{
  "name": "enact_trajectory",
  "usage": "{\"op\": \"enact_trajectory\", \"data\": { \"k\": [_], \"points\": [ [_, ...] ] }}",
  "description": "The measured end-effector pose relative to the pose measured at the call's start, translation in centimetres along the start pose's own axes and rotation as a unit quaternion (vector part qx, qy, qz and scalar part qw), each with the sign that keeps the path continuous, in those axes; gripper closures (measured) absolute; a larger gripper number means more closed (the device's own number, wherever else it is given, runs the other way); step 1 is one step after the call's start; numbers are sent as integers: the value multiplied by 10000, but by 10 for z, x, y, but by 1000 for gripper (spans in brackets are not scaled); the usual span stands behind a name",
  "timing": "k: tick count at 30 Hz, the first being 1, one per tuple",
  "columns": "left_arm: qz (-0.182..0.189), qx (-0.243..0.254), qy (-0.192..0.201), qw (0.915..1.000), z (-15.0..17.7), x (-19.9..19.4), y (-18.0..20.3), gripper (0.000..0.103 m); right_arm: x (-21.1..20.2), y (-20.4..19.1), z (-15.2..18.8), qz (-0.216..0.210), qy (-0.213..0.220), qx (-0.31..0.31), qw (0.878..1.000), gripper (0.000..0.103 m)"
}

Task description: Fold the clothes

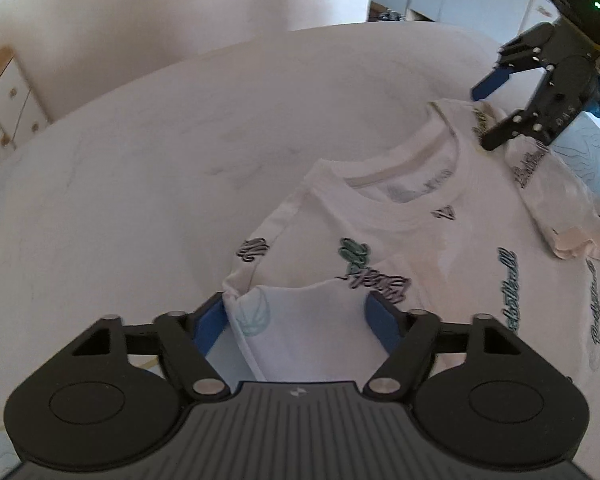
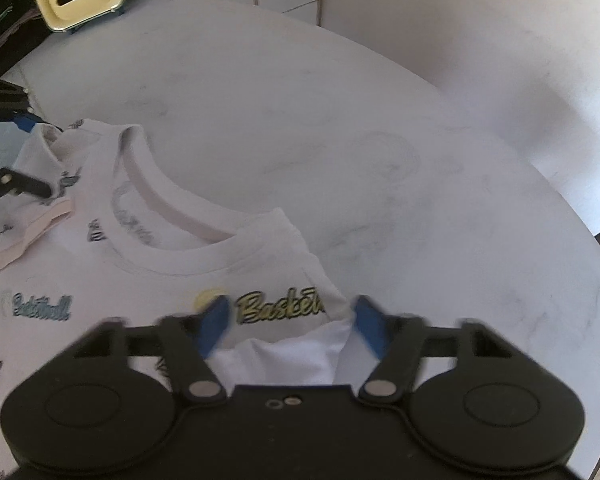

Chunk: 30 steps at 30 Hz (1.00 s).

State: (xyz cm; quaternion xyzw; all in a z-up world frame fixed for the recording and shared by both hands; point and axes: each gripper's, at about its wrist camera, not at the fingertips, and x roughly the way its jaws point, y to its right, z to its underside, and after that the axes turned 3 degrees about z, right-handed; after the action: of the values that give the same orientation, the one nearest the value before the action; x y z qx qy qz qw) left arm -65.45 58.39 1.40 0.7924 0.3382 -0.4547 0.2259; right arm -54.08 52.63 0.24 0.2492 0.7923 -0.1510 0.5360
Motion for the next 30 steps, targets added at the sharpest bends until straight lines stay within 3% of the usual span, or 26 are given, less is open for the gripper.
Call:
{"op": "enact_trajectory", "data": {
  "k": [1,2,3,6,13,20,25,30],
  "points": [
    [10,8,-5,10000,0,-1,3,52,-3,-3,2,-32,-31,-55,10000,0],
    [21,15,-10,10000,-1,-2,5,68,-5,-7,5,-4,-55,-143,9999,0],
    [-21,50,-15,10000,-1,-3,9,78,-7,-11,8,66,-71,-251,9996,0],
    [-235,242,1,9994,0,-8,24,90,-21,-19,17,174,49,-431,9989,0],
    [-307,249,543,9977,11,-59,50,92,-96,-35,50,37,767,-424,9961,0],
    [-346,321,856,9952,63,-119,99,92,-166,-63,126,-399,1226,-682,9893,0],
    [-240,410,711,9963,121,-149,156,92,-198,-97,180,-1032,1033,-824,9858,0],
    [-71,261,329,9991,182,-149,198,92,-166,-137,224,-1327,416,-922,9860,0]
  ]
}}
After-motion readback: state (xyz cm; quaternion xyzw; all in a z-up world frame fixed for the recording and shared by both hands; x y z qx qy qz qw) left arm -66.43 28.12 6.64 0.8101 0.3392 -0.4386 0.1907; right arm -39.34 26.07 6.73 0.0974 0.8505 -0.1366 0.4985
